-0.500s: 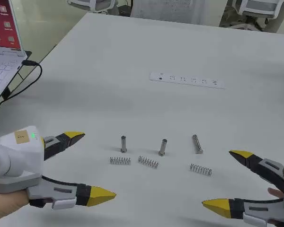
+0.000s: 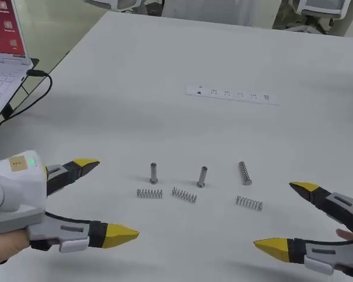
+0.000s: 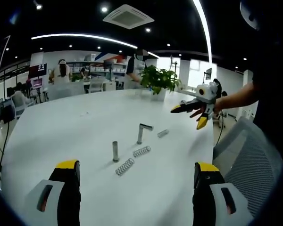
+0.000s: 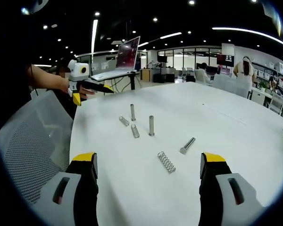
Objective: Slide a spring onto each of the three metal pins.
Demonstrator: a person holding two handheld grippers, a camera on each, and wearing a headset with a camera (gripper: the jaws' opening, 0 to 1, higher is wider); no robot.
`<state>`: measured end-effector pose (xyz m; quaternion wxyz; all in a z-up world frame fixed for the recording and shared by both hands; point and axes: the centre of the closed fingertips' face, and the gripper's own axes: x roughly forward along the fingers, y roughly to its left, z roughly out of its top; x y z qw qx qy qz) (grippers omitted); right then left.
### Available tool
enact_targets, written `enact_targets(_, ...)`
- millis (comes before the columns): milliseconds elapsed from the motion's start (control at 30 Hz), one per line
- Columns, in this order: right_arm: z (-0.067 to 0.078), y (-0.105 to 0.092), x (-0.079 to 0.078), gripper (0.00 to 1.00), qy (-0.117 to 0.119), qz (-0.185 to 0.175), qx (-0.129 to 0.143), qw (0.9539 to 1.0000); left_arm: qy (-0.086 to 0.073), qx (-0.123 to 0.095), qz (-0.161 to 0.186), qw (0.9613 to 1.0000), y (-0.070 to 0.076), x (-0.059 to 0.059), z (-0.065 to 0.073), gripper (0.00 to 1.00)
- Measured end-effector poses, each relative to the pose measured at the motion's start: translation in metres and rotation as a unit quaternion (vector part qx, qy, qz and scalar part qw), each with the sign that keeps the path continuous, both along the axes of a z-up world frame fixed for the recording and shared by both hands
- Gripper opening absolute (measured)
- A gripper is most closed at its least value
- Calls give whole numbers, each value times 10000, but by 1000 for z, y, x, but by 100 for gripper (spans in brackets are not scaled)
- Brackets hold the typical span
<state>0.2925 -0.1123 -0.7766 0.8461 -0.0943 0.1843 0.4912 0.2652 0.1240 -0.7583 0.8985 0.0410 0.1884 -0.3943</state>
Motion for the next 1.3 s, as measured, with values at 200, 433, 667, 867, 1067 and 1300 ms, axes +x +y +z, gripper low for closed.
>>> enact_targets(200,-2,5,-3,91,13,85,-27,10000,14,-31,13,10000,-1,0,-1,98)
enact_targets(433,-1,6,-1,91,0,106,3,9999,-7,40,-56,10000,-3,-1,-1,98)
enact_targets(667,1,8,-4,90,-8,167,1,9999,-26,16,-49,10000,-3,0,1,98)
enact_targets(867,-1,8,-6,90,16,195,-23,9998,-33,28,-79,10000,-4,-1,0,98)
enact_targets(1067,0,5,-5,90,7,181,-52,9998,-53,-16,-40,10000,-1,-1,4,98)
enact_targets(1300,-1,6,-4,88,43,193,-132,9997,-62,-83,21,9999,0,1,6,98)
